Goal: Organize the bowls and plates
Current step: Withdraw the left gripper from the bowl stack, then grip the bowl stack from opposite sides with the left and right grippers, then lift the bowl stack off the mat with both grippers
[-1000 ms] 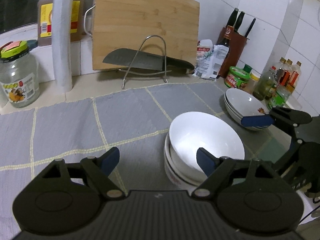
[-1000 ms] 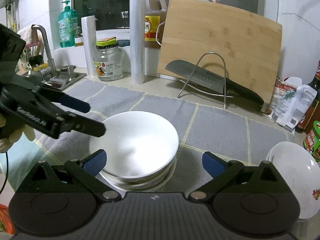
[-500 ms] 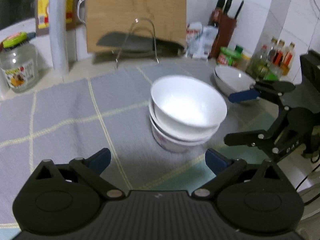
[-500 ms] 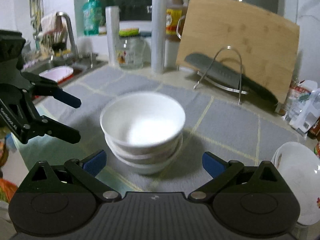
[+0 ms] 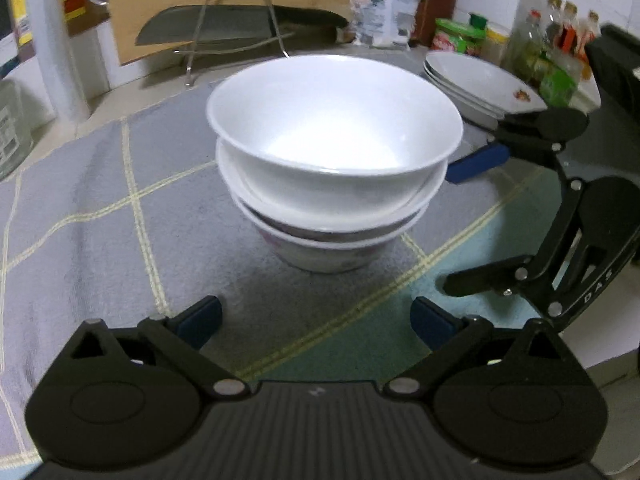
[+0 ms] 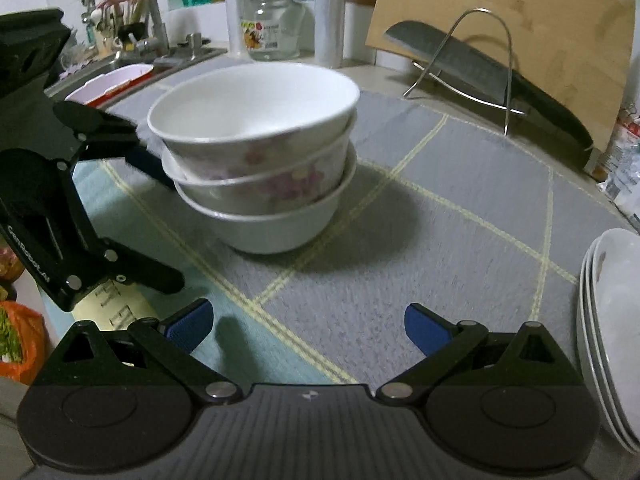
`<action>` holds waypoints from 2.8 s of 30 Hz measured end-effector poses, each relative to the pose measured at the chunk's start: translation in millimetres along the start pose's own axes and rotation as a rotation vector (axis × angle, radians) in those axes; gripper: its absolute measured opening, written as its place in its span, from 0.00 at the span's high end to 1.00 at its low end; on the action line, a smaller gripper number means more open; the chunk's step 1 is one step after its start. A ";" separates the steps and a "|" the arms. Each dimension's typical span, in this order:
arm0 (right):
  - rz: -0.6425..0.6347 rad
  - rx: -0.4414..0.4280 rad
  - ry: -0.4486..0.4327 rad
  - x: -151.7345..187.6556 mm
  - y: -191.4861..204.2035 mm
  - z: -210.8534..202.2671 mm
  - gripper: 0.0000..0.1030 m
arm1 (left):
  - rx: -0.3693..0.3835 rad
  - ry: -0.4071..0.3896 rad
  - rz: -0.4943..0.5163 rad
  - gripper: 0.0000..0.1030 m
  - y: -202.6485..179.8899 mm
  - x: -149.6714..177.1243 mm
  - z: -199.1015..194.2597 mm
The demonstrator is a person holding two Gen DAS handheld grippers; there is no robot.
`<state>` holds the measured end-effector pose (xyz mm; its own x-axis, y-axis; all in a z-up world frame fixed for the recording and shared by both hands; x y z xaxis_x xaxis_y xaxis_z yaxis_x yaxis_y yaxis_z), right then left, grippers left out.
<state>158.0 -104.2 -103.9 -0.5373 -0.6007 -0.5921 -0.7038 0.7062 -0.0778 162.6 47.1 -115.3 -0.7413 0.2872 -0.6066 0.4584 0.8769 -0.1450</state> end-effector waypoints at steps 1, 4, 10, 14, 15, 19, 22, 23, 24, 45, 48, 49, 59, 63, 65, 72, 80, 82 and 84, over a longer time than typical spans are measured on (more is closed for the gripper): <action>-0.010 -0.006 0.007 1.0 0.4 2.0 0.00 | -0.008 0.005 0.020 0.02 -2.3 -0.2 1.5; -0.044 -0.009 0.001 0.6 3.6 3.2 0.00 | -0.008 0.008 0.062 0.01 -5.4 0.4 3.9; -0.094 -0.042 -0.041 -0.7 1.3 7.6 0.00 | 0.052 -0.047 0.126 0.00 0.9 3.1 5.2; -0.103 -0.050 -0.044 -4.6 -1.0 10.3 0.00 | 0.079 -0.073 0.153 0.00 2.8 3.8 5.6; -0.104 -0.051 -0.046 -5.8 -1.7 11.4 0.00 | 0.086 -0.074 0.161 0.00 3.1 3.2 5.9; -0.112 -0.059 -0.026 -15.5 -3.4 18.0 0.00 | 0.130 -0.063 0.210 0.00 5.6 -0.7 7.6; -0.119 -0.066 -0.025 -21.0 -4.7 22.8 0.00 | 0.160 -0.050 0.246 0.00 7.3 -5.9 10.4; -0.120 -0.066 -0.027 -22.0 -5.2 24.3 0.00 | 0.165 -0.048 0.254 0.00 7.9 -7.6 10.9; -0.122 -0.068 -0.028 -23.2 -5.5 25.2 0.00 | 0.170 -0.048 0.258 0.00 8.8 -8.9 11.5; -0.236 -0.090 -0.053 -45.2 -6.6 19.6 0.01 | 0.308 -0.068 0.448 0.03 28.0 -39.1 7.2; -0.255 -0.121 -0.062 -45.6 -7.4 18.8 0.05 | 0.327 -0.055 0.465 0.05 27.9 -40.6 8.8; -0.258 -0.131 -0.065 -46.9 -8.0 19.3 0.08 | 0.332 -0.051 0.467 0.05 28.1 -41.0 9.0; -0.268 -0.206 -0.070 -49.4 -10.4 12.5 0.20 | 0.350 -0.025 0.494 0.11 26.1 -43.4 5.6; -0.274 -0.209 -0.065 -51.0 -10.5 11.0 0.20 | 0.355 -0.023 0.521 0.12 24.1 -46.0 6.4; -0.275 -0.211 -0.064 -52.2 -11.0 10.9 0.20 | 0.367 -0.019 0.525 0.12 25.0 -47.6 6.0; -0.271 -0.208 -0.056 -53.7 -10.7 11.2 0.21 | 0.395 -0.008 0.550 0.13 25.5 -51.4 8.5; -0.274 -0.208 -0.057 -54.4 -11.5 12.3 0.18 | 0.404 -0.011 0.553 0.13 26.8 -50.1 7.2; -0.282 -0.198 -0.057 -54.5 -10.6 12.5 0.17 | 0.403 -0.011 0.554 0.13 26.8 -50.0 6.9; -0.288 -0.194 -0.059 -54.6 -9.9 12.3 0.17 | 0.405 -0.011 0.555 0.13 27.0 -50.5 7.2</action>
<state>200.0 -73.8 -80.6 -0.2800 -0.7384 -0.6135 -0.9010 0.4227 -0.0975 216.0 53.5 -94.2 -0.3402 0.6466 -0.6828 0.9175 0.3874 -0.0903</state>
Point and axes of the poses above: each gripper's, at about its wrist camera, not at the fingertips, and z roughly the way its jaws point, y to its left, x to its underside, the point moved 3 cm from there along z, roughly the way its jaws point, and after that the axes turned 10 degrees about -z, right-handed, at the moved point
